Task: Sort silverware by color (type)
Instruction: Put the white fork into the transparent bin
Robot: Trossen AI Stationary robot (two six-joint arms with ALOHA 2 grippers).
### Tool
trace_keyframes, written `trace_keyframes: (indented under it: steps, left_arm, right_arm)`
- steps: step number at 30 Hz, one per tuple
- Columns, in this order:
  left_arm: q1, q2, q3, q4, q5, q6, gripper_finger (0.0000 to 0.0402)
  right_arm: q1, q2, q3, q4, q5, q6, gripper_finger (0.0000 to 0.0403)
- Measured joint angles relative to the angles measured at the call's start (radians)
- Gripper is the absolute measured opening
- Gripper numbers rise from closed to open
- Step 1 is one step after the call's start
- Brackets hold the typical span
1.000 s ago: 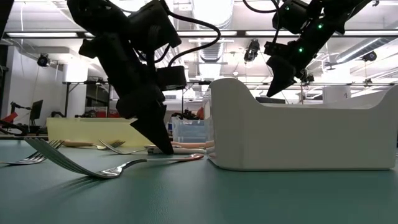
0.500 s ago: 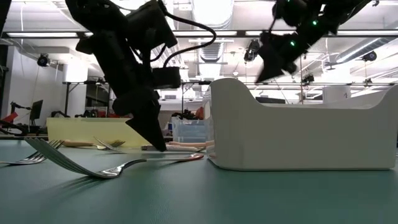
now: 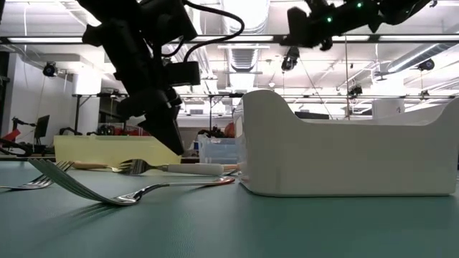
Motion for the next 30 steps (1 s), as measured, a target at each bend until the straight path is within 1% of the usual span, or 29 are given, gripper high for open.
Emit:
trace_keyframes:
  steps: [5,8,11,18,25,27,30]
  left_arm:
    - [0.0,-0.001,0.0,-0.022,0.001,0.003,0.0002]
    - [0.0,-0.002,0.0,-0.023,0.001,0.003,0.0001]
    - [0.0,-0.002,-0.004,-0.023,0.002,0.002,0.0001]
    - [0.0,-0.002,-0.011,-0.026,0.004,-0.033,0.0]
    - [-0.001,-0.002,-0.021,-0.028,0.006,-0.083,0.0002]
    - [-0.001,-0.002,-0.021,-0.026,0.033,-0.084,0.001]
    - [-0.001,-0.002,-0.023,-0.026,0.058,-0.098,0.0033]
  right_arm:
    - [0.0,-0.008,0.0,-0.215,-0.001,0.12,0.0011]
    - [0.001,-0.008,0.0,-0.323,-0.001,0.159,0.0011]
    - [0.001,-0.008,0.0,-0.395,0.0,0.175,0.0011]
    - [0.002,-0.008,0.0,-0.455,-0.001,0.199,0.0011]
    - [0.002,-0.009,-0.001,-0.46,-0.008,0.214,0.0011]
    - [0.002,-0.009,-0.001,-0.468,-0.009,0.219,0.0011]
    - [0.002,-0.009,-0.001,-0.508,-0.009,0.242,0.0011]
